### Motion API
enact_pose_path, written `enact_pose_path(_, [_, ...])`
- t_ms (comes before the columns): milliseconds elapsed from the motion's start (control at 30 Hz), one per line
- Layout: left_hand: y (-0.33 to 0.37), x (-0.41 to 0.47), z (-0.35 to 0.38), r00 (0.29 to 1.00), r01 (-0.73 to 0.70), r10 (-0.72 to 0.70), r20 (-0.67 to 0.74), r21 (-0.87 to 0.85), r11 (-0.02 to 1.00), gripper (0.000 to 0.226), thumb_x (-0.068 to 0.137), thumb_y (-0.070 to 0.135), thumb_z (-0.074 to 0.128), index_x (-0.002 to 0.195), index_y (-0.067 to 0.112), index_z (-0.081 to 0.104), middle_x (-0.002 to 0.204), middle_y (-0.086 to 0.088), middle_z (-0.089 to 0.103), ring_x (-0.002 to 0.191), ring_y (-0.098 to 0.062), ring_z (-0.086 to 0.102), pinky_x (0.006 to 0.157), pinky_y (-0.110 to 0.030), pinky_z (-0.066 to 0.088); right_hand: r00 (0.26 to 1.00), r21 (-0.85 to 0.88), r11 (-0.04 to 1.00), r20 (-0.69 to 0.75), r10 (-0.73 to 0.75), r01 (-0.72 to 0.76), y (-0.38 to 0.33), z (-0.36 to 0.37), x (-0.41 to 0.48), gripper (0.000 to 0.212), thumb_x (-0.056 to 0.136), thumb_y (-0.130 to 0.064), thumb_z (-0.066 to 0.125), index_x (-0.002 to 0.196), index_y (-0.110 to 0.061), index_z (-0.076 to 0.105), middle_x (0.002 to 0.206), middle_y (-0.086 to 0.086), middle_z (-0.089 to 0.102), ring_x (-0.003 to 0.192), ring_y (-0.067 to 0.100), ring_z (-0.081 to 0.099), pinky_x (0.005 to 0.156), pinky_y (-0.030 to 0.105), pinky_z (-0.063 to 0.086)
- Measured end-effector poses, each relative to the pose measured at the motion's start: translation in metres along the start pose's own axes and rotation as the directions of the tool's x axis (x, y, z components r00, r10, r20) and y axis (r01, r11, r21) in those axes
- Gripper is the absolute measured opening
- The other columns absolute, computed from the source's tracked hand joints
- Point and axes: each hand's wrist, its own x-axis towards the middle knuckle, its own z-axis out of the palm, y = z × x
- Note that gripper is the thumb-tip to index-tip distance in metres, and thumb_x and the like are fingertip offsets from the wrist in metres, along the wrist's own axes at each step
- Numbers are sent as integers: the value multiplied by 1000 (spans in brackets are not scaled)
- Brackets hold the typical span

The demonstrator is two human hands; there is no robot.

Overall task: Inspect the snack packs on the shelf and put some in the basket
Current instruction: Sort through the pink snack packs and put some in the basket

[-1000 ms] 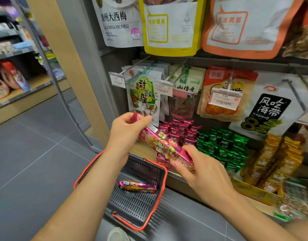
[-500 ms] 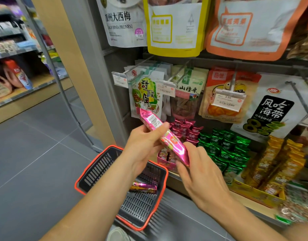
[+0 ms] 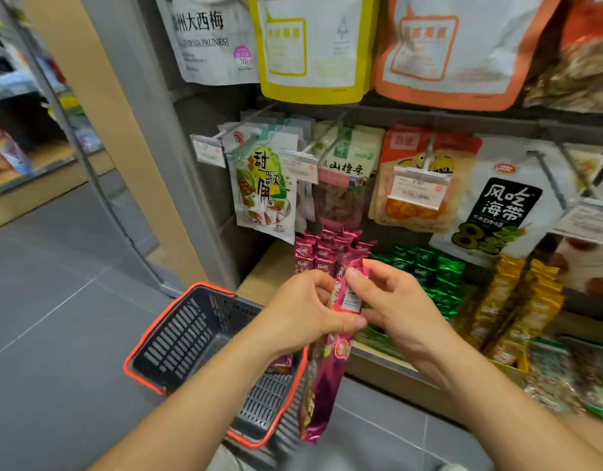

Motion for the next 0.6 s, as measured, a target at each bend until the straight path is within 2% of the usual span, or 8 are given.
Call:
enact_pose_path(67, [-3,1,6,1000,2,-3,-26,-20,1000,59,42,51,87,89,22,68,76,1,74,65,-6,67,63,-30,56,998,27,999,-57,-18,19,1,-4,0,33,77,-33,65,99,-8,70,88,11,72,84,30,66,84,54,54])
enact_pose_path(133, [-6,2,10,1000,-4,2,-17,-90,996,50,43,55,86,83,28,71,72,7,73,63,-2,67,58,-22,52,994,47,998,-107,-35,40,1,-11,1,28,83,-31,64,97,-8,69,86,8,72,84,24,68,76,40,59])
enact_pose_path(233, [-10,1,12,1000,11,-10,14,-59,998,46,46,59,85,79,30,72,68,19,70,59,8,61,55,-9,43,970,107,992,-239,-38,65,-4,-27,4,21,94,-31,57,92,-13,67,81,1,70,78,11,67,66,25,55])
enact_pose_path(333, [-13,-1,6,997,40,-34,70,-94,995,31,60,45,87,78,24,74,67,13,70,59,2,60,55,-11,43,928,260,963,-372,35,68,-12,-45,7,24,96,-34,54,88,-14,64,76,0,66,74,9,63,70,28,54])
enact_pose_path(400, [-12,-3,-1,997,42,-34,74,-105,994,23,67,35,84,84,22,76,74,8,72,66,-3,62,61,-15,48,894,349,934,-440,89,79,-14,-53,8,25,97,-35,54,84,-15,63,76,1,65,77,12,62,74,33,54])
enact_pose_path(467, [-12,-4,-6,998,33,-26,53,-144,989,22,74,30,80,93,22,75,83,6,74,73,-5,65,67,-21,54,864,418,904,-485,135,93,-14,-58,10,23,97,-34,55,85,-15,60,81,3,64,84,16,63,76,36,54])
enact_pose_path(600, [-9,-5,-11,999,-9,-4,-48,-280,960,27,80,21,74,107,22,72,89,5,73,75,-6,67,64,-20,54,839,462,880,-518,166,110,-13,-59,14,21,98,-33,53,90,-14,59,89,7,65,93,20,64,76,38,54])
